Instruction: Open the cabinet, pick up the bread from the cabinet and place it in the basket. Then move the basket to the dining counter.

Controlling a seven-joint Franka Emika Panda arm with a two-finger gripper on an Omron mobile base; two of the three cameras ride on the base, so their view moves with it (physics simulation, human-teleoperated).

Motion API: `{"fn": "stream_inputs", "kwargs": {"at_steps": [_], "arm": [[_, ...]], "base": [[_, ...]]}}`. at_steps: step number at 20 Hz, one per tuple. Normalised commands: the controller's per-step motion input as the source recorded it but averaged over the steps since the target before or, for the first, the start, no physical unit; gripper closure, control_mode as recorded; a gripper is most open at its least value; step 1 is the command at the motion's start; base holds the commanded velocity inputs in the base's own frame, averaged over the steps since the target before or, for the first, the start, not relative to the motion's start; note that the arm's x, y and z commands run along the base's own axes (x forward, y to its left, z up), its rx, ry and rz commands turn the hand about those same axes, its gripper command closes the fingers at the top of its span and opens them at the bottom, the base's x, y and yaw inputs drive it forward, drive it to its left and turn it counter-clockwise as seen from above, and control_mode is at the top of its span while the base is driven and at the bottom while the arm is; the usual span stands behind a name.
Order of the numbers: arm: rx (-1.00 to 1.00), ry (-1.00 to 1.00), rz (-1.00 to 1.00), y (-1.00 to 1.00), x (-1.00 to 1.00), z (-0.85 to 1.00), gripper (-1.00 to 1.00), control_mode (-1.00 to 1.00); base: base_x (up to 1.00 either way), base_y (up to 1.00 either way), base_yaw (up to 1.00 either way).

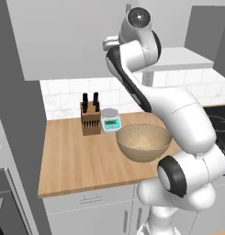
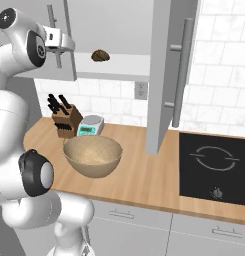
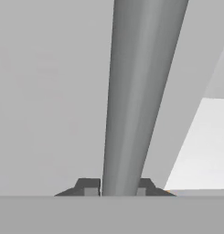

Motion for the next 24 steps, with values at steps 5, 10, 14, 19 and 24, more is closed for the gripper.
{"fn": "stream_inputs", "kwargs": {"at_steps": [5,10,14,19,24], "arm": [[0.09,-0.07,-0.09,0.62,-1.0,0.01,1.0,-1.0],[0.11,-0.2,-0.03,0.68,-1.0,0.08,1.0,-1.0],[0.04,-0.07,0.0,0.67,-1.0,0.18,1.0,-1.0],[-0.02,0.02,0.0,0.84,-0.85,0.09,1.0,-1.0],[-0.04,0.13,-0.05,0.77,-0.39,0.0,-1.0,-1.0]], "base": [[0.0,0.0,0.0],[0.0,0.0,0.0],[0.0,0.0,0.0],[0.0,0.0,0.0],[0.0,0.0,0.0]]}}
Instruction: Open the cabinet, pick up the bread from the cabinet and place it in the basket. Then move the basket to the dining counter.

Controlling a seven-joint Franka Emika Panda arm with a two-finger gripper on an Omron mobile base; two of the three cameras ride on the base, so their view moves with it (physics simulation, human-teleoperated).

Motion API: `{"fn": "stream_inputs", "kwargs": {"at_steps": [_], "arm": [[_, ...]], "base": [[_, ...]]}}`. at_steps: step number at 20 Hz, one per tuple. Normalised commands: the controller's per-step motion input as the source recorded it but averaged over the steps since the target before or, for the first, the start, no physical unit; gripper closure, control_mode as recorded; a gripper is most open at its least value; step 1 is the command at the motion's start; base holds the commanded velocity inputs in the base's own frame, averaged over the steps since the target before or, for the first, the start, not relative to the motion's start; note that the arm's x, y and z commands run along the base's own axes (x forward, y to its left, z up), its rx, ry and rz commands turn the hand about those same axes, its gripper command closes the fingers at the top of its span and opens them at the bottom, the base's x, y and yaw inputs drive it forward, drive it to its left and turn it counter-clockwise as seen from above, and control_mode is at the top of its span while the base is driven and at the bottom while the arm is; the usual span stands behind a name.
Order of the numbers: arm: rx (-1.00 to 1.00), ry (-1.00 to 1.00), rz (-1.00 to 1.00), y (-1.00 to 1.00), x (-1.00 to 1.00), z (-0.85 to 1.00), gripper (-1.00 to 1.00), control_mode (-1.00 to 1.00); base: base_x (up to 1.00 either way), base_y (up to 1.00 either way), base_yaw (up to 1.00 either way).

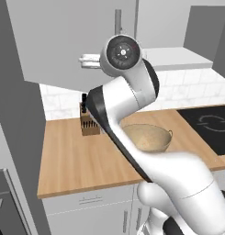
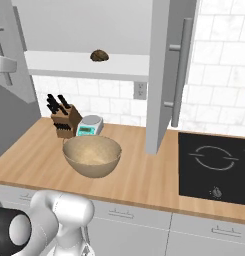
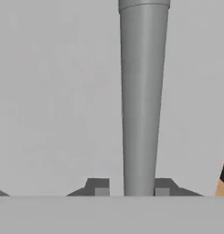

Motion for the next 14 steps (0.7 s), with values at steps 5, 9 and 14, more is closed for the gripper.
{"fn": "stream_inputs", "kwargs": {"at_steps": [5,9,14], "arm": [[-0.01,0.1,-0.03,0.49,-0.21,0.0,-1.0,-1.0],[0.0,0.01,-0.01,0.15,-0.51,0.0,-1.0,-1.0],[0.0,-0.07,0.0,0.0,-0.81,0.0,-1.0,-1.0]], "base": [[0.0,0.0,0.0],[0.0,0.0,0.0],[0.0,0.0,0.0]]}}
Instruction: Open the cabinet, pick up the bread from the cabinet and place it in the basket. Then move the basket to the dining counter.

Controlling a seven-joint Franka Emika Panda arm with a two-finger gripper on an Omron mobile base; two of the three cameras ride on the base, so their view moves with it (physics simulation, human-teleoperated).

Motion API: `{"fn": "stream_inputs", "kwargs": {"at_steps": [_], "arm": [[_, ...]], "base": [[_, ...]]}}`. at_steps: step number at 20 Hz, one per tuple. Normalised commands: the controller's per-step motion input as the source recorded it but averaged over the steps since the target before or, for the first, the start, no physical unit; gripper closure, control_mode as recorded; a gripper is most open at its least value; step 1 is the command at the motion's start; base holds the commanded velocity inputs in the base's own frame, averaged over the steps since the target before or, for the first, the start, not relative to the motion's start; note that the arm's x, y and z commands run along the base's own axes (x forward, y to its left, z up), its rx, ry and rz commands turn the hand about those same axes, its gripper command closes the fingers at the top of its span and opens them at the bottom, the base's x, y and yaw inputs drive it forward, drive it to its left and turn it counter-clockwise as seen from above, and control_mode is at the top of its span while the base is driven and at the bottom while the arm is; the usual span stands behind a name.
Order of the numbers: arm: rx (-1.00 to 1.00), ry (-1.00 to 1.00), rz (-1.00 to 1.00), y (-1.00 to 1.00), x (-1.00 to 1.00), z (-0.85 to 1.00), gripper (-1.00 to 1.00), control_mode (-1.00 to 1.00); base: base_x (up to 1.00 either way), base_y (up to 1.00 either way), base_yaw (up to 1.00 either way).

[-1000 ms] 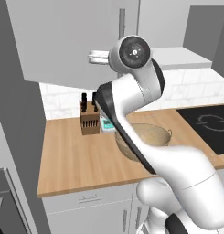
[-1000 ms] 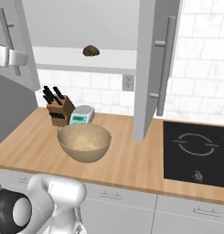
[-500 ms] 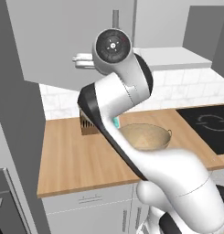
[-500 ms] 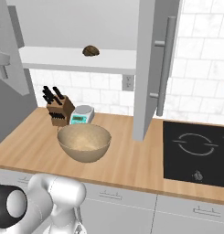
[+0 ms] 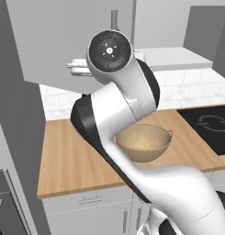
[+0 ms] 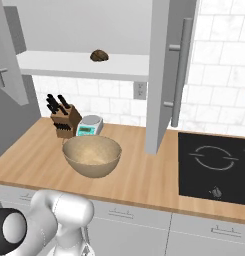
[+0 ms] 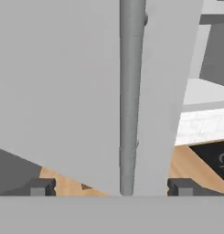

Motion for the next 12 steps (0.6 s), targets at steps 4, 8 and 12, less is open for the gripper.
{"fn": "stream_inputs", "kwargs": {"at_steps": [4,8,12], "arm": [[0.25,-0.16,0.07,-0.64,-0.59,-0.18,-1.0,-1.0],[0.68,-0.29,0.16,-1.0,-0.22,-0.71,-1.0,-1.0],[0.78,-0.14,0.17,-1.0,0.11,-0.68,-1.0,-1.0]], "base": [[0.0,0.0,0.0],[0.0,0.0,0.0],[0.0,0.0,0.0]]}}
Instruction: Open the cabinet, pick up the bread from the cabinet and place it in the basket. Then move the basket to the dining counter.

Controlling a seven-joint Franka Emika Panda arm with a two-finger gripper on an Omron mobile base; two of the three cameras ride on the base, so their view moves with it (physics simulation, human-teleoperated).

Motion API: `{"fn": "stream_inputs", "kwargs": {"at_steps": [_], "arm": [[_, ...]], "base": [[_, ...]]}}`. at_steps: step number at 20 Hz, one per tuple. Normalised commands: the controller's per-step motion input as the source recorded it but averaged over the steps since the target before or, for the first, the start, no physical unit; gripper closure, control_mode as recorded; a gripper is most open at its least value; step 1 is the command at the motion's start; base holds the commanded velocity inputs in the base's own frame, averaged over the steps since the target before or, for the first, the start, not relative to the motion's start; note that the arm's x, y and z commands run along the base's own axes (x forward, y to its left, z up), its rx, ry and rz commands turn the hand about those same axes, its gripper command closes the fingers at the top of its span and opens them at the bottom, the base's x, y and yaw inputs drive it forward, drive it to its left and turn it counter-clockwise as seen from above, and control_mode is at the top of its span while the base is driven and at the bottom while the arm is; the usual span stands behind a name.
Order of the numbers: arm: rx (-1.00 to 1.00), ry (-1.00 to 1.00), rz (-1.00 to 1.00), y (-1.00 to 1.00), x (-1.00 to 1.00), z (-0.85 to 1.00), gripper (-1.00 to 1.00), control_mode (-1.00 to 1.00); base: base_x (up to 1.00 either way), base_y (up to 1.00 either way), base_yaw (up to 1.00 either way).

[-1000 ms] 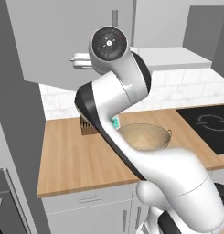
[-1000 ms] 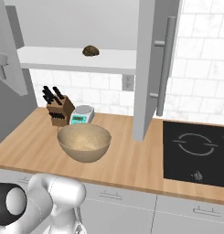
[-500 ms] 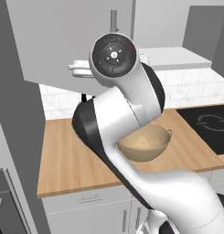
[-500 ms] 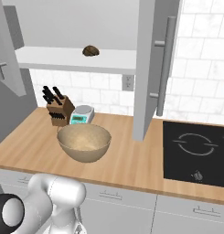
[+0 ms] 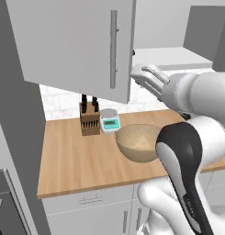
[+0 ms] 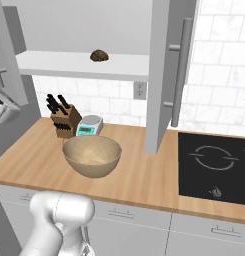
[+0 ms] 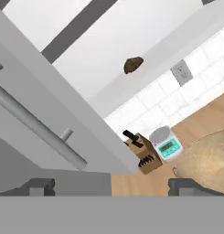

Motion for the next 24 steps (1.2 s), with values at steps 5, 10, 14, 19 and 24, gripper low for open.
{"fn": "stream_inputs", "kwargs": {"at_steps": [5,10,14,19,24], "arm": [[0.75,0.06,0.24,-0.91,0.83,-0.55,-1.0,-1.0],[0.51,-0.01,0.11,-0.43,0.94,-0.18,-1.0,-1.0],[0.24,0.25,0.0,-0.03,0.85,-0.07,-1.0,-1.0],[0.01,0.21,0.0,0.06,0.09,0.0,-1.0,-1.0],[0.06,0.47,0.08,0.03,0.3,0.28,-1.0,-1.0]], "base": [[0.0,0.0,0.0],[0.0,0.0,0.0],[0.0,0.0,0.0],[0.0,0.0,0.0],[0.0,0.0,0.0]]}}
